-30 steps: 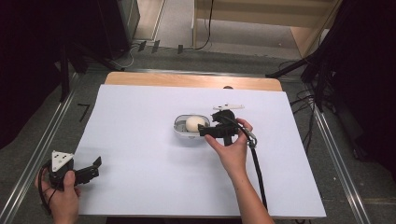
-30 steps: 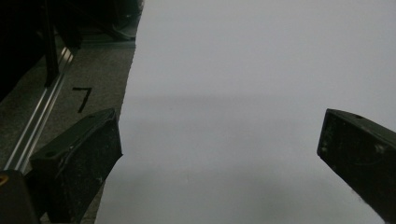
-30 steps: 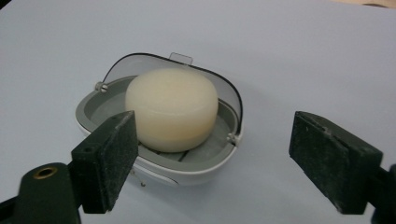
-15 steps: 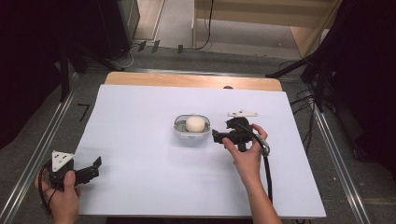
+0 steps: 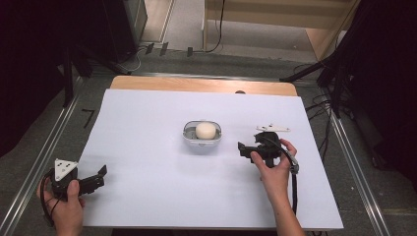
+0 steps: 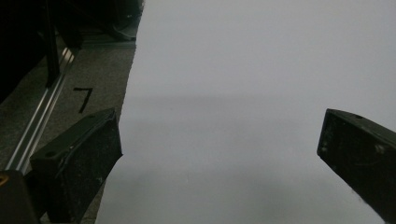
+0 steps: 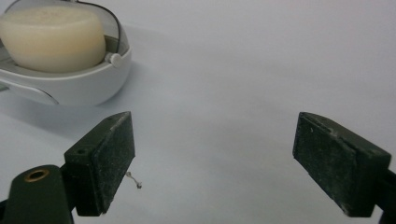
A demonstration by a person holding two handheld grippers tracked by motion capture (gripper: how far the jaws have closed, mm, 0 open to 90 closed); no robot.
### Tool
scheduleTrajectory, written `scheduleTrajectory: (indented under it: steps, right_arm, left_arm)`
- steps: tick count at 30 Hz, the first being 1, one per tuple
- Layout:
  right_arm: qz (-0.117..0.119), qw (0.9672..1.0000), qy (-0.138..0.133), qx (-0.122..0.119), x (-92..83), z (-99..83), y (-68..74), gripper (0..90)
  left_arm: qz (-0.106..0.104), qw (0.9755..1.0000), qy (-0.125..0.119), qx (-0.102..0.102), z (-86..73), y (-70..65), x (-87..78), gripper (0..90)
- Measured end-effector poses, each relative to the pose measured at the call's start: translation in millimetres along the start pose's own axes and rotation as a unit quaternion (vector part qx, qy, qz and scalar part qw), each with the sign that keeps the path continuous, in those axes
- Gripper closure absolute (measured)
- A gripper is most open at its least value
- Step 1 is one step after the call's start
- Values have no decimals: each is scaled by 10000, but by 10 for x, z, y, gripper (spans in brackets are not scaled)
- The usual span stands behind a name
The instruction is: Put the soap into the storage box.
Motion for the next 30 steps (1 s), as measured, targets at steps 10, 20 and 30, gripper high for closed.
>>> scheduleTrajectory:
  steps: [10,20,30]
  right_arm:
    - [-163,9998,-111,45,-109,-239,-164,137]
    - [-164,9996,-140,208,-145,-485,-285,137]
    - [-166,9990,-188,366,-208,-695,-416,137]
  left_arm:
    - [13,10000,10,8,-1,-1,0,3]
    - [20,10000,4,11,-1,-4,1,3]
    - [18,10000,6,11,-1,-4,1,3]
Point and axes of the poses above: each handheld gripper's, and its own axes: x roughly forward along the jaws, z roughly out of its top, y roughly to its left, the point moved 6 cm from there along x, roughly forward along the jaws, and after that the axes turned 13 degrees about -x, right-handed, at the moved point
